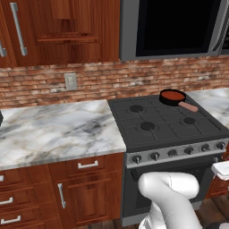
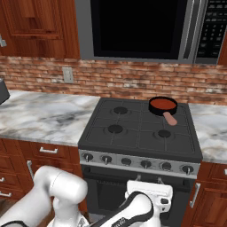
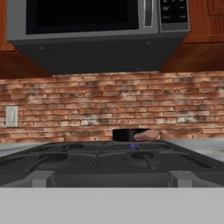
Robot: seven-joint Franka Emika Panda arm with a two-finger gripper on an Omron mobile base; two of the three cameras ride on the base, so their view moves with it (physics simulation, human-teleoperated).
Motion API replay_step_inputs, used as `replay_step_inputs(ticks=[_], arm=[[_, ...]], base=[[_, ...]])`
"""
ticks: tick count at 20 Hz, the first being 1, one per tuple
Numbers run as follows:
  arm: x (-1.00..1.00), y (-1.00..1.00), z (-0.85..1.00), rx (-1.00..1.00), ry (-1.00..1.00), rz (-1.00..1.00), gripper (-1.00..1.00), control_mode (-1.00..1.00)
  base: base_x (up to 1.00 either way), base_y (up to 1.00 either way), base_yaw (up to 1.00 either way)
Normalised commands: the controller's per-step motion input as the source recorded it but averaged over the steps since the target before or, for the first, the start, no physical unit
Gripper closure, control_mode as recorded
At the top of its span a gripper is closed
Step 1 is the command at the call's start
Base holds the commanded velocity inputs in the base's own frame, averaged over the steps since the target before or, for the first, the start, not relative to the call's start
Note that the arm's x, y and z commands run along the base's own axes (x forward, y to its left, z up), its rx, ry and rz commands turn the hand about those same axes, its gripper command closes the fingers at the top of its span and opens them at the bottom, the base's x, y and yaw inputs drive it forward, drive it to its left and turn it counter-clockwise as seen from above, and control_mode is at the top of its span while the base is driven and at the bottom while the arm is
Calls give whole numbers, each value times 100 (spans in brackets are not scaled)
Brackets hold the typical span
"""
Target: Wait until the marinara sauce is simmered to a deep red color and then turn off the stove.
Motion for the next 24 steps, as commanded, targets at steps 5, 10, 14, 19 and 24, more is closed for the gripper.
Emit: replay_step_inputs(ticks=[5, 10, 14, 19, 24], arm=[[19, -28, -1, 0, 0, 0, -100, -100], [28, -24, -9, 0, 0, 0, -100, -100], [28, -19, -14, 0, 0, 0, -100, -100], [29, -2, -21, 0, 0, 0, -100, -100], [29, -1, -18, 0, 0, 0, -100, -100]], base=[[0, 0, 0], [0, 0, 0], [0, 0, 0], [0, 0, 0], [0, 0, 0]])
